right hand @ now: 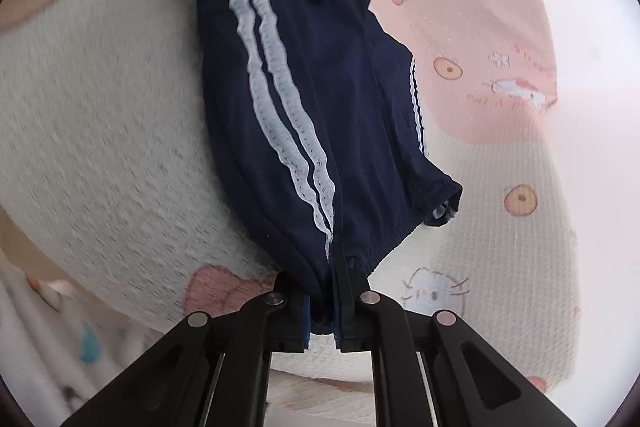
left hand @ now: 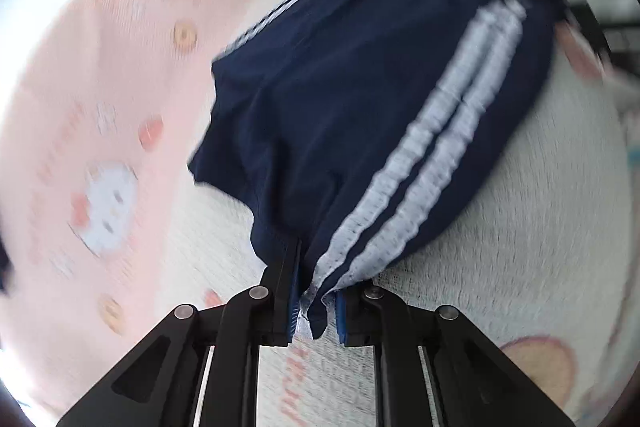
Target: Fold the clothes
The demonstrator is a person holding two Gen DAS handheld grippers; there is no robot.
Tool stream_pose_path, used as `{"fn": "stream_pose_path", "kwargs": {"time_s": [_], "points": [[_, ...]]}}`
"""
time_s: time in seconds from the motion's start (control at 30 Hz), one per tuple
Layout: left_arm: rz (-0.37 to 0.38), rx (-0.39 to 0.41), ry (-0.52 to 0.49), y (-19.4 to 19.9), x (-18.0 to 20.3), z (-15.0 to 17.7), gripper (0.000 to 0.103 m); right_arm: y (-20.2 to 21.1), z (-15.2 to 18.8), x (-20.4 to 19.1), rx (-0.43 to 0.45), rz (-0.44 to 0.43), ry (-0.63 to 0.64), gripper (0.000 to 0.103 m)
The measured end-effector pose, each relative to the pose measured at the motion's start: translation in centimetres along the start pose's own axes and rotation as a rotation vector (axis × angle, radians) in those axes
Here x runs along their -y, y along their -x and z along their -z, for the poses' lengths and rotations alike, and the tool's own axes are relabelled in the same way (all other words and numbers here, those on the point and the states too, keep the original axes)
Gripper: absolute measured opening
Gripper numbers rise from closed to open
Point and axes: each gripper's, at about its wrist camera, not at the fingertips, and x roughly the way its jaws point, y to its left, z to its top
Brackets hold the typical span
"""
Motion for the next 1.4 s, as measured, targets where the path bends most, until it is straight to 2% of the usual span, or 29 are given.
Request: {"fn": "stream_pose_path", "kwargs": {"time_s": [0.1,0.2,0.33,0.43,0.53,0.67,0.9,1.03,1.23,1.4], "points": [[0.148,-0.049,0.214,-0.5,-2.9,-0.3,0.011,0.4,-0.1,0.6,-0.006,-0.036,-0.084,0.008],[0.263,-0.081,0.392,-1.1,-5.5,0.0,0.009,0.1,-0.4,2.1,-0.019,-0.065,-0.177,0.008],[0.389,-0.097,0.514,-1.0,-7.7,0.6,0.007,0.6,-0.1,3.5,-0.045,-0.105,-0.318,0.008],[0.391,-0.09,0.515,-0.2,-8.3,0.6,0.007,1.3,0.0,4.4,-0.054,-0.122,-0.381,0.008],[0.424,-0.084,0.519,0.5,-9.0,0.5,0.007,2.2,0.0,4.4,-0.067,-0.112,-0.378,0.008],[0.418,-0.084,0.479,2.3,-7.8,1.1,0.007,3.3,0.4,4.5,-0.075,-0.115,-0.389,0.008],[0.43,-0.081,0.473,1.9,-9.4,0.7,0.007,4.8,0.7,4.6,-0.058,-0.106,-0.404,0.008],[0.397,-0.066,0.473,2.8,-10.6,0.1,0.007,5.8,0.6,4.8,-0.048,-0.076,-0.403,0.008],[0.313,-0.046,0.396,3.8,-10.9,-1.7,0.007,7.6,0.8,5.6,-0.029,-0.065,-0.457,0.008],[0.288,-0.055,0.362,4.1,-11.4,-2.5,0.007,8.5,1.5,6.2,-0.038,-0.1,-0.521,0.008]]}}
